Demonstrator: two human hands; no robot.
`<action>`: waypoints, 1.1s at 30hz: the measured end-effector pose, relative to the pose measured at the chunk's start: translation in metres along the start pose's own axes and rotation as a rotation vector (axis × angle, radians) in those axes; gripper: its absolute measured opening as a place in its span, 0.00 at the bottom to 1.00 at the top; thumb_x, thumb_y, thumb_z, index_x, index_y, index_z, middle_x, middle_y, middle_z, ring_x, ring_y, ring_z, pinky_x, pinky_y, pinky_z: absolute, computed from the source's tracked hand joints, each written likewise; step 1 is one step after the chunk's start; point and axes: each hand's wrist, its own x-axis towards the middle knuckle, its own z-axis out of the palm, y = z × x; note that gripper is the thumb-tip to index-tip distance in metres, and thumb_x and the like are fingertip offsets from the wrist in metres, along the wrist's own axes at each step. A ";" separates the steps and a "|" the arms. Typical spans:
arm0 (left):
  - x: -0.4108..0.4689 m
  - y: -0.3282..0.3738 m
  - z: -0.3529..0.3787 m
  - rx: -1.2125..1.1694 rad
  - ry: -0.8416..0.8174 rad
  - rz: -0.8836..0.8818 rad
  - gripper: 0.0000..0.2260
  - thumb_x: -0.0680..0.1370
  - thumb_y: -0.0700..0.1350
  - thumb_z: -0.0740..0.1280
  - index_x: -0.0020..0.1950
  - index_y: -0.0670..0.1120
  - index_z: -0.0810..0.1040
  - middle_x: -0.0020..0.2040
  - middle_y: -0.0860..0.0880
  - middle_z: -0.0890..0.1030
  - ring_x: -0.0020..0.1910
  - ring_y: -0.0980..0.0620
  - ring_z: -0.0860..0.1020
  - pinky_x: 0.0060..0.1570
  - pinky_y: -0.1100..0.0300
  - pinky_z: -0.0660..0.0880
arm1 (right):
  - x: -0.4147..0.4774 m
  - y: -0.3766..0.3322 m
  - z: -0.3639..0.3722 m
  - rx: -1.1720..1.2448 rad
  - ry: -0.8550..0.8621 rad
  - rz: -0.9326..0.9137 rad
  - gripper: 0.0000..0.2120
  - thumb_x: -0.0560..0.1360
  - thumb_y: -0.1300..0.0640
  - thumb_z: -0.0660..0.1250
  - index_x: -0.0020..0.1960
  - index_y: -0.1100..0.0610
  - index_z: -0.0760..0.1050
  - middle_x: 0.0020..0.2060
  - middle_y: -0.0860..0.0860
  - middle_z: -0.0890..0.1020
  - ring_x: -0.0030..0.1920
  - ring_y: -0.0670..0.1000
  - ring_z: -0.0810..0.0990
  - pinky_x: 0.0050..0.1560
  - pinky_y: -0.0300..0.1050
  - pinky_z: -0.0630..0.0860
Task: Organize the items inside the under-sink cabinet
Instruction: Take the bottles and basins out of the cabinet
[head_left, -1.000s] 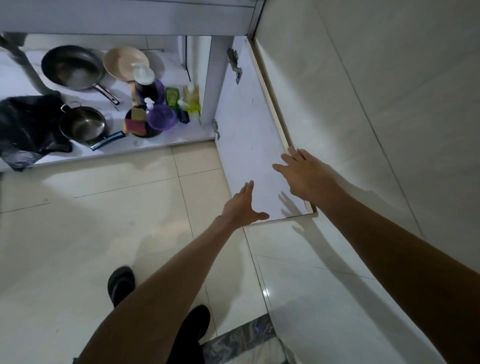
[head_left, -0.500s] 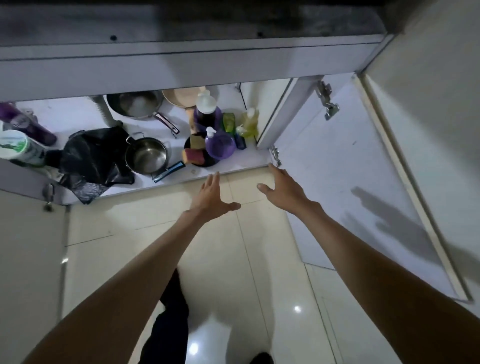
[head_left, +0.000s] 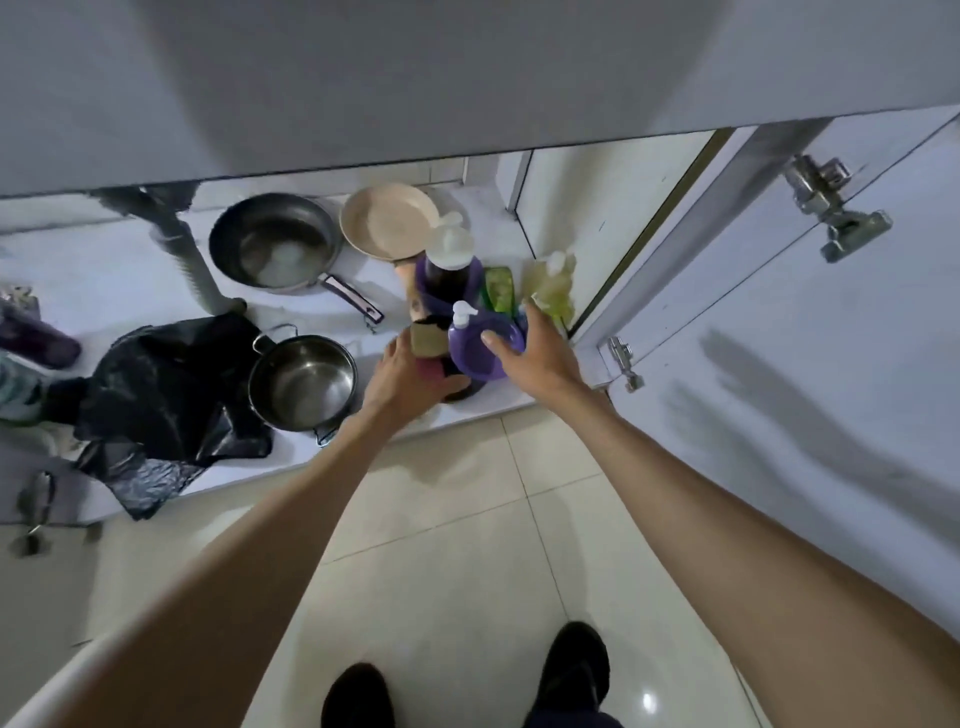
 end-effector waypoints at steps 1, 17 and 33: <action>0.018 -0.009 0.009 -0.015 0.014 0.004 0.45 0.69 0.56 0.76 0.77 0.44 0.55 0.74 0.42 0.64 0.72 0.44 0.64 0.67 0.52 0.64 | 0.014 0.005 0.010 0.008 0.028 -0.017 0.37 0.77 0.40 0.65 0.78 0.55 0.55 0.74 0.54 0.65 0.73 0.55 0.66 0.67 0.50 0.68; 0.199 -0.054 0.076 -0.040 0.298 0.239 0.52 0.67 0.59 0.76 0.78 0.40 0.48 0.77 0.41 0.56 0.75 0.42 0.58 0.70 0.51 0.60 | 0.190 0.037 0.082 -0.057 0.238 -0.349 0.46 0.74 0.36 0.67 0.80 0.55 0.48 0.78 0.53 0.57 0.76 0.55 0.60 0.71 0.51 0.63; 0.183 0.020 0.001 0.387 0.255 0.125 0.59 0.66 0.60 0.76 0.78 0.41 0.36 0.78 0.38 0.49 0.76 0.38 0.54 0.72 0.45 0.58 | 0.204 0.014 0.035 0.042 0.221 -0.407 0.42 0.76 0.40 0.67 0.80 0.56 0.50 0.77 0.56 0.60 0.75 0.58 0.63 0.70 0.52 0.65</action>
